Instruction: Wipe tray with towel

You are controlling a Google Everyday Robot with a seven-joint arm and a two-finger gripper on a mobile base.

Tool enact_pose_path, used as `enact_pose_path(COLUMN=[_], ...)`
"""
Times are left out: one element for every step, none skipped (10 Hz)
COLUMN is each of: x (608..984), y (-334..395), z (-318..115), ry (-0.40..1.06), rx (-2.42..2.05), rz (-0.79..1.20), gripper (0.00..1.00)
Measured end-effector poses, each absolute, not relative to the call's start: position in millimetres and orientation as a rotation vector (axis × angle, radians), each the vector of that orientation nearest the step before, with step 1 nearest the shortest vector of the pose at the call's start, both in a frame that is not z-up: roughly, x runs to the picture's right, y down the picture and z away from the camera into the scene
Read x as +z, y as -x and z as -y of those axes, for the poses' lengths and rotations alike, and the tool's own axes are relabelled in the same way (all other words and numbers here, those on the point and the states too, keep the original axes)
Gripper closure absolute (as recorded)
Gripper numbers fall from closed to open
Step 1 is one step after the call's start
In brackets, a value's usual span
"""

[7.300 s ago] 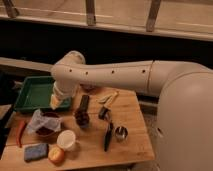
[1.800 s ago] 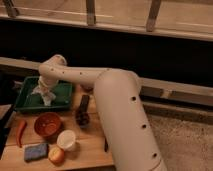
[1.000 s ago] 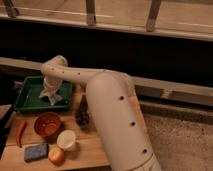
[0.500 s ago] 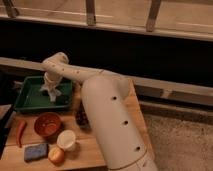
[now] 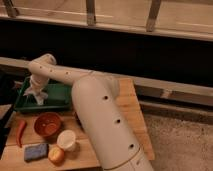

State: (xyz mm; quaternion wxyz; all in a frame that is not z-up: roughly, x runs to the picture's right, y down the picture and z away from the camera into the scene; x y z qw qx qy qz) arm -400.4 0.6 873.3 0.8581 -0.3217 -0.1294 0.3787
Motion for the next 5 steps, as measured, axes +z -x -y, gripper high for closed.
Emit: enact_pose_path(x=[866.1, 859.5, 856.6, 855.6, 860.9], y=[395.7, 380.5, 366.4, 346.7, 324.2], z=[-8.1, -14.3, -17.3, -17.3, -10.0], ry=[0.674, 0.668, 0.663, 0.655, 0.644], rx=[0.793, 0.799, 0.807, 0.818, 0.834], rz=[0.258, 0.235, 0.218, 0.199, 0.179], gripper=[1.00, 1.00, 1.00, 1.00, 1.00])
